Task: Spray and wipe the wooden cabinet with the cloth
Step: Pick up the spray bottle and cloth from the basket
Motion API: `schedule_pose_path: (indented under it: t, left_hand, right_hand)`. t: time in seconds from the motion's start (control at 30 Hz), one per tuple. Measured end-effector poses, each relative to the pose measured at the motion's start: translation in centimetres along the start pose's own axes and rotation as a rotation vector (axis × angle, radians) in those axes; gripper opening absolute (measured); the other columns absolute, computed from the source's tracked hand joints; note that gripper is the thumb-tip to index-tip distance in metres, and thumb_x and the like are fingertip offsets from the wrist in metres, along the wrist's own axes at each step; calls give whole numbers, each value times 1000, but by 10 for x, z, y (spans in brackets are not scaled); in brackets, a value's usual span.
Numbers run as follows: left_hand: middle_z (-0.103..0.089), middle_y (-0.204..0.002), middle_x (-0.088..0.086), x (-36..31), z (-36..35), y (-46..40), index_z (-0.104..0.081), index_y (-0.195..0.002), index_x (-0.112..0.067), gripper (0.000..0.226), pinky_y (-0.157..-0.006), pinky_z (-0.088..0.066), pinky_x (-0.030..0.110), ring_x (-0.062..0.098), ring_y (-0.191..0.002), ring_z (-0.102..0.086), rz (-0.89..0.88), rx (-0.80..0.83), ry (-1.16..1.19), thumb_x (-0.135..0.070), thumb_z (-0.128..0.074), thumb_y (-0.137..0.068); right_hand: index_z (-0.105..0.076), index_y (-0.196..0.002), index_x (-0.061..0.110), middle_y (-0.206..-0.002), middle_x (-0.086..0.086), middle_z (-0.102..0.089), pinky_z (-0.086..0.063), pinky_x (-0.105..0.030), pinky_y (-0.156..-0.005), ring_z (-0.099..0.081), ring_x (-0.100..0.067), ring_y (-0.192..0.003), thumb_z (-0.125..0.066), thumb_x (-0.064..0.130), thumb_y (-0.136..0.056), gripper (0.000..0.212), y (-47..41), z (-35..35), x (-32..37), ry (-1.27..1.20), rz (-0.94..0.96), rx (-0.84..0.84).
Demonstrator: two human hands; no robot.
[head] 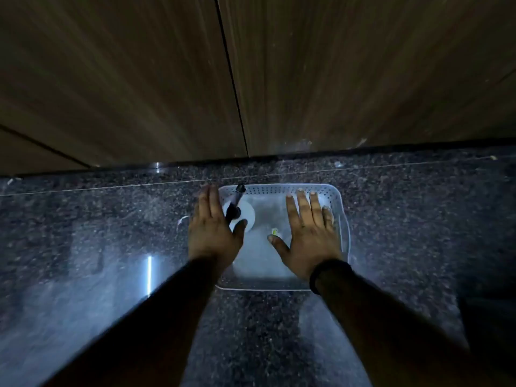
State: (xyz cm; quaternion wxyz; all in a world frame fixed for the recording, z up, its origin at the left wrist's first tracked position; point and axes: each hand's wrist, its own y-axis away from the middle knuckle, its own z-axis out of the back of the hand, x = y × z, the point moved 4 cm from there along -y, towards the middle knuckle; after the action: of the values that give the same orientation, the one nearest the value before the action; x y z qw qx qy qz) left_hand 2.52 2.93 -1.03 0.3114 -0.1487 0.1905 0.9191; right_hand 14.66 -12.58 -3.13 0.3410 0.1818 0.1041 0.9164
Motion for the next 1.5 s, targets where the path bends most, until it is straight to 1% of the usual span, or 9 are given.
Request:
schedule_pose_path:
  t: [0.2,0.4,0.67,0.8,0.93,1.0,1.13,1.37,1.5]
  left_hand:
    - [-71,-128,5,21,-41,-21,-48,-144,-21,65,-88,-48,31,33,-117,-67,144,-1,382,-29,-78,-87]
    - [-62,-77,-14,29,-69,-18,-68,-115,-22,26,-72,-49,33,29,-78,-64,131,-204,576,-27,-75,-90]
    - [-58,-87,-32,39,-83,-29,-65,-109,-28,33,-86,-47,26,-26,-79,-57,74,-144,621,-41,-76,-81]
    - [-59,-93,-31,40,-88,-36,-67,-112,-22,30,-81,-46,14,-23,-82,-58,51,-144,615,-31,-79,-86]
    - [-62,-93,-28,41,-89,-38,-60,-98,-42,26,-80,-43,5,-27,-87,-57,51,-160,622,-24,-76,-89]
    - [-63,-87,-25,42,-86,-36,-66,-100,-29,16,-76,-44,7,-23,-82,-59,69,-148,611,-29,-77,-89]
    - [-68,-82,-16,38,-69,-31,-70,-109,-10,61,-81,-54,26,10,-85,-70,107,-166,676,-60,-72,-75]
    - [-76,-71,1,16,-31,-20,-68,-71,-29,20,-79,-61,46,23,-71,-77,127,-92,819,-35,-85,-80]
    - [-73,-76,-16,-1,-7,-13,-69,-111,-14,28,-68,-56,26,10,-49,-62,90,-77,977,-7,-80,-86]
  right_hand:
    - [14,-159,19,-167,-10,19,-5,-50,-126,14,-35,-154,-40,62,-99,92,-8,-56,-32,28,-111,165]
    - [10,-160,28,-166,-17,15,-19,-55,-120,4,-43,-153,-50,52,-97,91,-10,-96,-51,60,-218,291]
    - [-22,-154,33,-159,-34,6,-38,-56,-107,-8,-54,-146,-38,26,-104,53,-15,-114,-49,204,-285,295]
    - [-37,-145,14,-142,-30,-28,-50,-51,-97,-33,-50,-133,-30,9,-104,42,-31,-106,-43,234,-262,243]
    - [-55,-138,24,-142,-21,-42,-40,-40,-110,-47,-42,-128,-40,0,-97,51,-43,-95,-54,-278,-433,138]
    - [-69,-119,26,-129,-15,-59,-46,-36,-106,-59,-37,-115,-48,1,-94,41,-43,-94,-54,-654,-556,3]
    - [-64,-83,23,-97,-2,-68,-53,-40,-97,-64,-26,-97,-73,10,-84,16,-30,-86,-37,-1310,-753,-125]
    - [-55,-119,13,-118,-14,-68,-57,-52,-92,-68,-33,-104,-75,-6,-79,49,-21,-52,-15,-1596,-786,-108]
    - [-65,-121,2,-115,-16,-73,-60,-39,-73,-72,-32,-96,-69,-5,-84,38,-15,-32,-2,-1664,-725,-20]
